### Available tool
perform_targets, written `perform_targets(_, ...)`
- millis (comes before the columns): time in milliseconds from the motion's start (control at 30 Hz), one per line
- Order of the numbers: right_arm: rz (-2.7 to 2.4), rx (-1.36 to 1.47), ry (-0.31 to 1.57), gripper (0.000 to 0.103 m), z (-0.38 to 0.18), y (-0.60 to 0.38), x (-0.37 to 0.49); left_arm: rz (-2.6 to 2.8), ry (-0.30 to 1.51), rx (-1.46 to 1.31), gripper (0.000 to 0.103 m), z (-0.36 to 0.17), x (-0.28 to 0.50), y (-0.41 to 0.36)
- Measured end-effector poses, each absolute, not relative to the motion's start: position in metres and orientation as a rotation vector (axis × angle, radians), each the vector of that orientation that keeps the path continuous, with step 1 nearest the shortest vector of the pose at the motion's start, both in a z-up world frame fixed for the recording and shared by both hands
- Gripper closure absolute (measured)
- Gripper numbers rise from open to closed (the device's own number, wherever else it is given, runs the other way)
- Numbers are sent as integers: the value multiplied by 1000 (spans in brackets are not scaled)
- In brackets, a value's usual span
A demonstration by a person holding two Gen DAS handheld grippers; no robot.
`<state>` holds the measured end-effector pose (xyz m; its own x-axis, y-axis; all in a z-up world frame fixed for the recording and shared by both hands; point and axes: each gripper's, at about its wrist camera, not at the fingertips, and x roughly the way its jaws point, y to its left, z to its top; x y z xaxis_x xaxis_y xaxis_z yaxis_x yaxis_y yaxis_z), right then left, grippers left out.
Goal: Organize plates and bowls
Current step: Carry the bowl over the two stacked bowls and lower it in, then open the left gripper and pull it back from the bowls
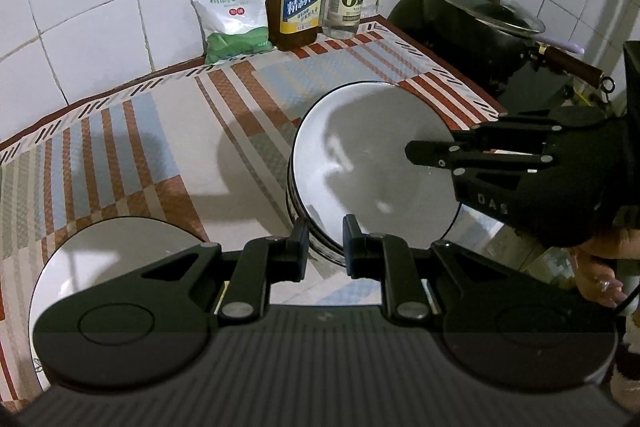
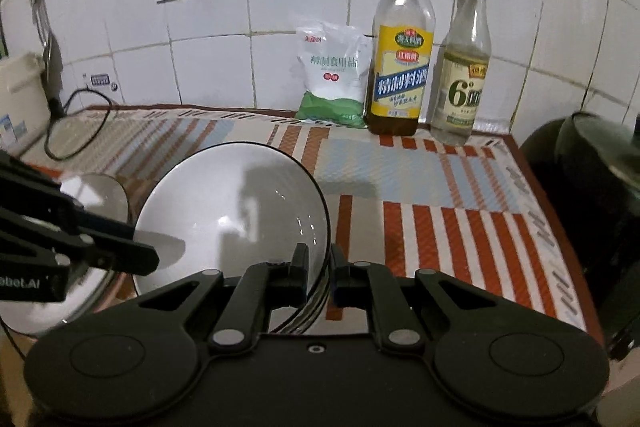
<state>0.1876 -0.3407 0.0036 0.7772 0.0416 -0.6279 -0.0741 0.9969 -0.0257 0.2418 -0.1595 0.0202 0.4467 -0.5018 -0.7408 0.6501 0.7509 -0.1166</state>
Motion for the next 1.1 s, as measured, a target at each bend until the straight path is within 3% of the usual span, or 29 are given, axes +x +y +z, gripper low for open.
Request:
perform_targets(200,55,-116,627,82,-4,-334,181,-703,781,216,86,17,235,-160)
perform_targets(400,108,-83,559,66,-12,-338,170,-717,679,217,82,15,220,-153)
perform_targets(500,138,-46,505,57,-13,-341,157,-727,622,178,60,13,213,-143)
perform_targets(700,175,-60,410,41,-1,-338,121,-760,565,123,58,12,196,-122)
perform_targets(800,194,-78,377,35,5,-334,101,-769,526,132,52,13,182,-113)
perform_targets(1100,236,-161,387,30,9,-313,54,-760,435,200,47,19,133,-102)
